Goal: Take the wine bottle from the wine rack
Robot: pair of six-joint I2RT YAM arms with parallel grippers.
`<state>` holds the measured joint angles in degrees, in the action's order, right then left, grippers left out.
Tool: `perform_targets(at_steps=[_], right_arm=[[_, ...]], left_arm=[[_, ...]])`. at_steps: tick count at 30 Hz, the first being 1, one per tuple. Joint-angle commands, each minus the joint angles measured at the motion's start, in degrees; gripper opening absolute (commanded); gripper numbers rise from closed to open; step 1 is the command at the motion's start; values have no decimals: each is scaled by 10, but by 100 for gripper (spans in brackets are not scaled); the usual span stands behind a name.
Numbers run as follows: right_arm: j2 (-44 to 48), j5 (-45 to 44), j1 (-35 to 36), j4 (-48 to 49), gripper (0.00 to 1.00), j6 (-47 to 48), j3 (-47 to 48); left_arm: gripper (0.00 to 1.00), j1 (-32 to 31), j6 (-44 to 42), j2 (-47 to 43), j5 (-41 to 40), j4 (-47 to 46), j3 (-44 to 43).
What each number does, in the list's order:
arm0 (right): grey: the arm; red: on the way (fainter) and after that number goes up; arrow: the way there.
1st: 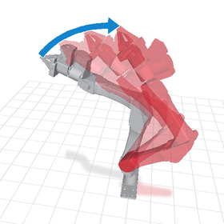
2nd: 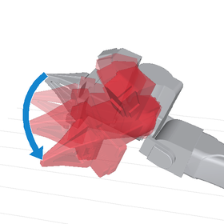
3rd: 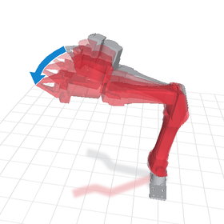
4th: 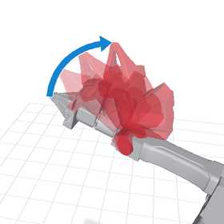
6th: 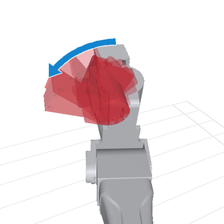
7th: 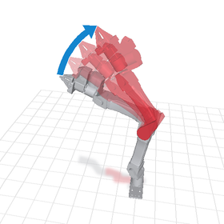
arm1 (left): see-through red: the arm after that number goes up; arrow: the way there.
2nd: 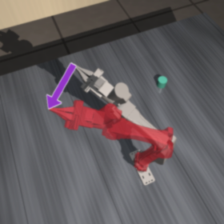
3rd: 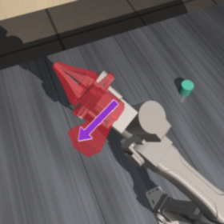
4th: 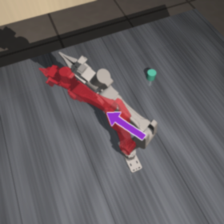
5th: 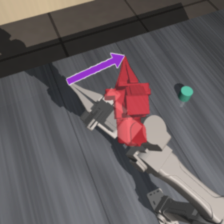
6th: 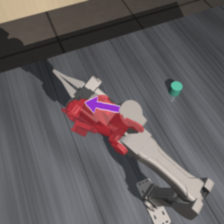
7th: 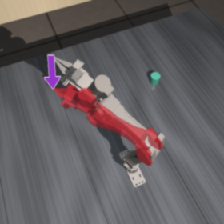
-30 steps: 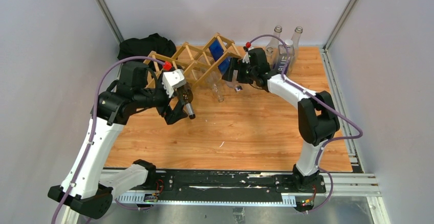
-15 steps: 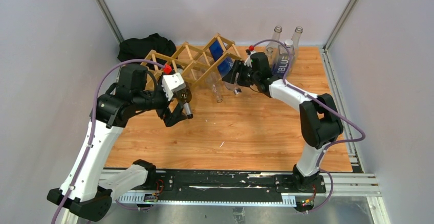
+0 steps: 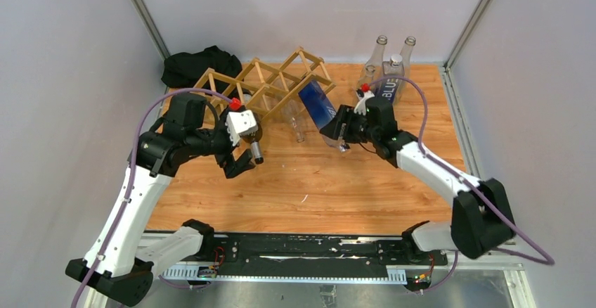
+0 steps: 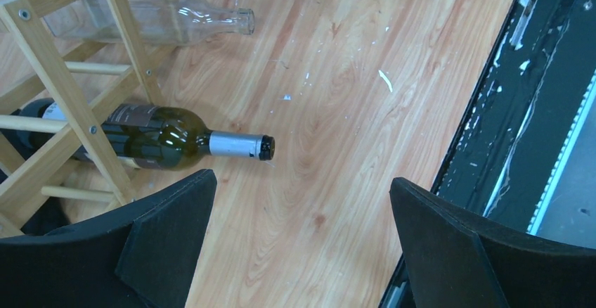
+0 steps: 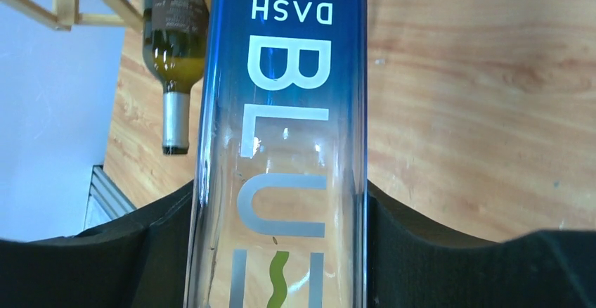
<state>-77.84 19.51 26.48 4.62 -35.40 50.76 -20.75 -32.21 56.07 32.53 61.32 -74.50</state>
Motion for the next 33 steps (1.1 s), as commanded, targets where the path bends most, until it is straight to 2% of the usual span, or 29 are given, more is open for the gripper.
perform_targets(at_steps=[1, 12, 18, 25, 29, 33], right_arm=[[98, 39, 14, 16, 0, -16, -59], [316, 77, 15, -44, 0, -51, -132], [367, 123, 18, -101, 0, -56, -131], [367, 147, 62, -108, 0, -71, -92], [330, 125, 116, -106, 0, -71, -58], [286, 103, 171, -95, 0, -71, -20]], left_arm=[[100, -2, -61, -11, 16, -6, 12], [100, -2, -154, -22, 27, -6, 48], [100, -3, -210, -19, 31, -6, 42], [100, -39, -322, 4, 0, -6, 19], [100, -108, -380, 24, -56, -6, 1], [100, -173, -400, 37, -116, -6, 1]])
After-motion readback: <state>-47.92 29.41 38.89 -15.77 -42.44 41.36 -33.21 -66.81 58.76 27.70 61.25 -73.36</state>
